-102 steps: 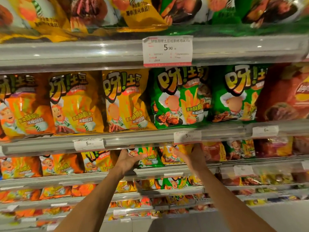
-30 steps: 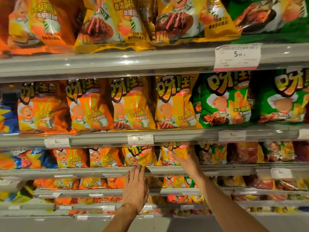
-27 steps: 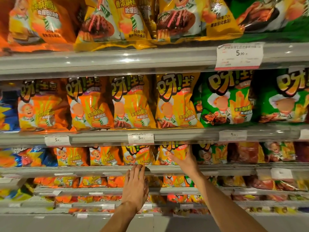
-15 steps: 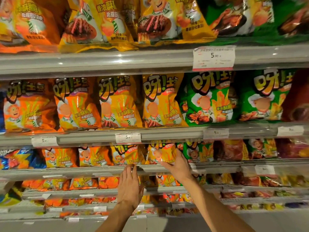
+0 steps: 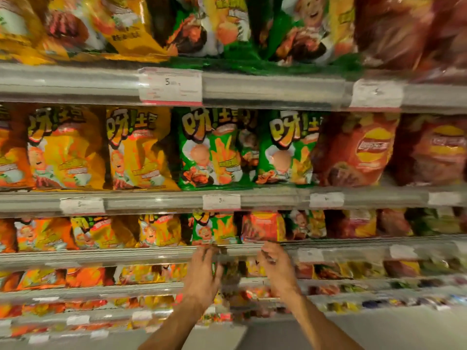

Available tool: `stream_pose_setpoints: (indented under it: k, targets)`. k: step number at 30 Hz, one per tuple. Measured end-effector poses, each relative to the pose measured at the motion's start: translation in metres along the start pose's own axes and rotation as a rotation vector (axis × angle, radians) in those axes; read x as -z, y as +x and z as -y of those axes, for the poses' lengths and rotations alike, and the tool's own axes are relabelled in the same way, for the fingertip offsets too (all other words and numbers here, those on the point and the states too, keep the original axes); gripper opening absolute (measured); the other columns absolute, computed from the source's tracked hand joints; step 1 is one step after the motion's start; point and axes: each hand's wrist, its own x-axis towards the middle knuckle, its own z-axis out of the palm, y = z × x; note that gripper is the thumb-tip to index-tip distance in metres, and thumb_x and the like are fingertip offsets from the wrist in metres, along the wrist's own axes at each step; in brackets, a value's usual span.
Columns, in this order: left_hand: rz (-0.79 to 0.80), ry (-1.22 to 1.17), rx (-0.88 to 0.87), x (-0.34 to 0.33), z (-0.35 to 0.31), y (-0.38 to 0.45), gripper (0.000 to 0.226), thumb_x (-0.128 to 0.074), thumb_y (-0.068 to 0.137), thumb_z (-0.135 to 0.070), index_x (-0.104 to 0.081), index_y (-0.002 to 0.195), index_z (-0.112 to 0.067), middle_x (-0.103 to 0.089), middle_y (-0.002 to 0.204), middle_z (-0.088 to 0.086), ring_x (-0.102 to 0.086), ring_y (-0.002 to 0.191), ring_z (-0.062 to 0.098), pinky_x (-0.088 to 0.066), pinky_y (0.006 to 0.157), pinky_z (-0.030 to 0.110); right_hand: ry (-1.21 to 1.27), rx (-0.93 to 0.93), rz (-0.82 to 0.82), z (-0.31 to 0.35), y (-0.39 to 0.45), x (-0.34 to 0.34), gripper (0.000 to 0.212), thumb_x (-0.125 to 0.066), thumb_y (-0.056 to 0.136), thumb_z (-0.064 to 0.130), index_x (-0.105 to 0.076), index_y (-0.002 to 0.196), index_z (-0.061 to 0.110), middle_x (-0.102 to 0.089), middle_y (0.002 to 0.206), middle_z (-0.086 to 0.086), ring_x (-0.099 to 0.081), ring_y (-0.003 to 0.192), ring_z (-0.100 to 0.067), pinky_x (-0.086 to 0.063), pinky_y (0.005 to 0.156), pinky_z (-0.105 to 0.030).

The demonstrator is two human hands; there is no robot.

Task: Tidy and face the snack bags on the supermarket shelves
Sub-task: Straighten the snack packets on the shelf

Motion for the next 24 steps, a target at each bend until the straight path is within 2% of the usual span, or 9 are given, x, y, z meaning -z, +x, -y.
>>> stream_pose_setpoints:
  k: [3, 7, 10, 12, 14, 16, 18, 20, 24]
  targets:
    - [-0.039, -0.056, 0.033, -0.029, -0.047, 0.010, 0.040, -0.060, 0.094, -0.021, -0.055, 0.131, -0.010, -0.050, 0.136, 0.010, -0.045, 0.125, 0.022, -0.036, 0.106, 0.029, -0.145, 0.047, -0.043, -0.015, 0.015, 0.069, 0.023, -0.067, 0.096, 0.016, -0.068, 0.119, 0.014, -0.066, 0.103, 0.007, -0.066, 0.107, -0.023, -0.050, 0.088, -0.025]
    - [-0.050, -0.173, 0.146, -0.054, -0.087, 0.033, 0.054, -0.053, 0.099, -0.029, -0.041, 0.147, -0.008, -0.041, 0.148, 0.013, -0.042, 0.136, 0.030, -0.034, 0.112, 0.036, -0.251, 0.088, -0.193, -0.027, 0.038, 0.129, 0.023, -0.066, 0.096, 0.027, -0.066, 0.114, 0.013, -0.065, 0.103, 0.003, -0.066, 0.093, -0.016, -0.046, 0.070, -0.011]
    - [-0.066, -0.243, 0.250, -0.057, -0.104, 0.057, 0.066, -0.059, 0.098, -0.032, -0.033, 0.152, -0.003, -0.038, 0.154, 0.017, -0.035, 0.142, 0.032, -0.028, 0.117, 0.037, -0.398, 0.066, -0.242, -0.029, 0.064, 0.151, 0.054, -0.070, 0.094, 0.033, -0.055, 0.134, 0.000, -0.059, 0.132, -0.015, -0.056, 0.123, -0.032, -0.049, 0.097, -0.037]
    - [-0.031, -0.284, 0.299, -0.058, -0.111, 0.072, 0.076, -0.065, 0.094, -0.038, -0.030, 0.153, -0.003, -0.042, 0.150, 0.017, -0.039, 0.139, 0.033, -0.034, 0.115, 0.040, -0.400, 0.031, -0.178, -0.024, 0.083, 0.160, 0.071, -0.073, 0.092, 0.036, -0.045, 0.144, -0.002, -0.052, 0.143, -0.019, -0.049, 0.132, -0.034, -0.044, 0.106, -0.044]
    - [0.022, -0.346, 0.342, -0.058, -0.113, 0.089, 0.075, -0.073, 0.086, -0.043, -0.042, 0.144, -0.007, -0.056, 0.134, 0.012, -0.052, 0.125, 0.031, -0.045, 0.104, 0.041, -0.280, 0.002, -0.102, -0.018, 0.101, 0.164, 0.081, -0.078, 0.087, 0.037, -0.040, 0.148, 0.000, -0.050, 0.148, -0.017, -0.047, 0.136, -0.034, -0.042, 0.111, -0.046]
    - [0.010, -0.426, 0.357, -0.061, -0.110, 0.104, 0.049, -0.082, 0.077, -0.042, -0.056, 0.114, -0.023, -0.068, 0.104, -0.003, -0.065, 0.097, 0.015, -0.051, 0.086, 0.034, -0.187, -0.050, -0.011, -0.017, 0.119, 0.163, 0.091, -0.081, 0.083, 0.042, -0.035, 0.151, 0.004, -0.050, 0.149, -0.014, -0.049, 0.136, -0.034, -0.043, 0.112, -0.045]
    - [-0.014, -0.516, 0.384, -0.067, -0.104, 0.118, 0.045, -0.090, 0.069, -0.033, -0.056, 0.099, -0.029, -0.068, 0.092, -0.008, -0.064, 0.084, 0.003, -0.052, 0.081, 0.030, -0.208, -0.089, 0.045, -0.022, 0.135, 0.159, 0.098, -0.085, 0.077, 0.048, -0.034, 0.151, 0.010, -0.057, 0.143, -0.009, -0.054, 0.132, -0.030, -0.046, 0.106, -0.032]
    - [0.030, -0.620, 0.446, -0.074, -0.098, 0.128, 0.056, -0.092, 0.066, -0.025, -0.058, 0.110, -0.017, -0.071, 0.098, 0.001, -0.067, 0.088, 0.010, -0.054, 0.077, 0.023, -0.190, -0.109, 0.093, -0.030, 0.149, 0.155, 0.092, -0.089, 0.073, 0.045, -0.042, 0.146, 0.015, -0.065, 0.133, -0.003, -0.060, 0.126, -0.024, -0.045, 0.098, -0.023]
    - [0.064, -0.749, 0.502, -0.084, -0.091, 0.139, 0.057, -0.090, 0.068, -0.011, -0.060, 0.116, -0.003, -0.075, 0.095, 0.013, -0.074, 0.075, 0.018, -0.056, 0.055, 0.021, -0.094, -0.107, 0.147, -0.044, 0.170, 0.150, 0.083, -0.096, 0.065, 0.029, -0.054, 0.136, 0.017, -0.067, 0.131, -0.003, -0.060, 0.126, -0.020, -0.046, 0.111, -0.037]
